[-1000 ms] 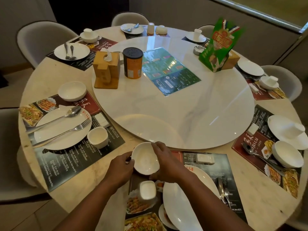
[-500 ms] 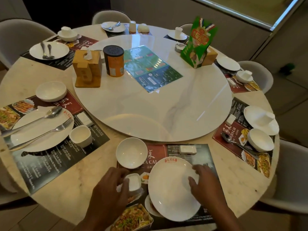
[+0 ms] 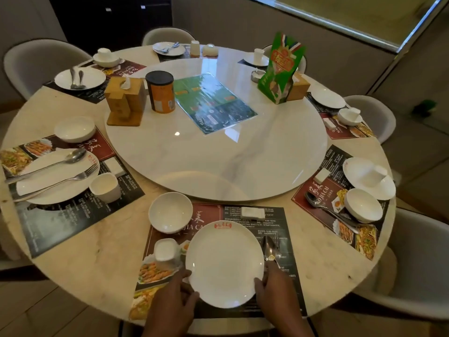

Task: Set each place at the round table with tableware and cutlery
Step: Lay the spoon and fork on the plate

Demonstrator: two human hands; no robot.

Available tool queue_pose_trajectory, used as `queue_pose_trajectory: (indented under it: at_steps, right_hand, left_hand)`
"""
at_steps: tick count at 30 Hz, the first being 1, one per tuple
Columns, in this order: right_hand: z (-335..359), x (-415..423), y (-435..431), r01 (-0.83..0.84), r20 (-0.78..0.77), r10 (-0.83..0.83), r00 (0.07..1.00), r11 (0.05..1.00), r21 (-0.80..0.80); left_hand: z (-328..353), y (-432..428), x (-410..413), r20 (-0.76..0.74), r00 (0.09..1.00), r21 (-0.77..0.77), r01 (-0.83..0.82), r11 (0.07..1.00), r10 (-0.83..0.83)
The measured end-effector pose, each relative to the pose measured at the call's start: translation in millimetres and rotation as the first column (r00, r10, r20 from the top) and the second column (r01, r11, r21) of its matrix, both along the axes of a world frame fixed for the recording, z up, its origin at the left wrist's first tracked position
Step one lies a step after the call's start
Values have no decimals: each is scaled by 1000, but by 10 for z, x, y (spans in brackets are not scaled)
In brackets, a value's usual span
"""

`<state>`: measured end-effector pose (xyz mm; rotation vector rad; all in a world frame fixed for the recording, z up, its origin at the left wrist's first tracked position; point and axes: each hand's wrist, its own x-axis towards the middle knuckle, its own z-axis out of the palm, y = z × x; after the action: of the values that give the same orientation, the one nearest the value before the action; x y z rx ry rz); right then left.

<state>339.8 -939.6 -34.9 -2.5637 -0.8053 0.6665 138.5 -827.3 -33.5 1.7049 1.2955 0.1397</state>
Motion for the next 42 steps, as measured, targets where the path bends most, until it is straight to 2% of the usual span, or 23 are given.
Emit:
queue_pose_trajectory:
  at_steps: [9, 11, 14, 17, 22, 26, 29, 32, 34, 36, 42]
  right_hand:
    - [-49, 84, -83, -120, -48, 126, 991, 987, 108]
    - [-29, 130, -129, -125, -22, 128, 992, 986, 109]
    - [-34, 270, -216, -62, 99, 53, 994, 994, 86]
    - [-67, 449, -314, 8, 156, -16, 988, 999, 52]
    - [-136, 619, -325, 11, 66, -11, 998, 1000, 6]
    - [-185, 653, -299, 32, 39, -32, 999, 999, 7]
    - [-196, 678, -322, 24, 53, -27, 998, 998, 64]
    - [-220, 662, -369, -103, 146, 91, 985, 992, 76]
    - [-263, 598, -383, -216, 211, 211, 955, 976, 0]
    - [-309, 528, -369, -243, 237, 249, 939, 968, -57]
    - [-233, 458, -286, -55, 126, 60, 990, 998, -43]
  left_hand:
    - [-17, -174, 15, -8, 985, 22, -173, 985, 173]
    - [-17, -202, 32, -20, 984, 31, -178, 984, 179]
    - [19, -227, 62, -55, 983, 114, -171, 979, 178]
    - [118, -271, 157, -72, 988, 239, -113, 964, 134]
    - [238, -414, 492, -97, 993, 327, 99, 940, -71]
    - [273, -541, 883, -56, 980, 302, 199, 932, -191]
    - [281, -625, 1165, -34, 965, 271, 261, 927, -262]
    - [240, -651, 1321, -54, 964, 257, 266, 929, -261]
    - [204, -642, 1356, -84, 966, 249, 257, 934, -243]
    - [173, -627, 1360, -102, 969, 232, 242, 942, -224]
    - [117, -566, 1397, -146, 972, 171, 209, 963, -185]
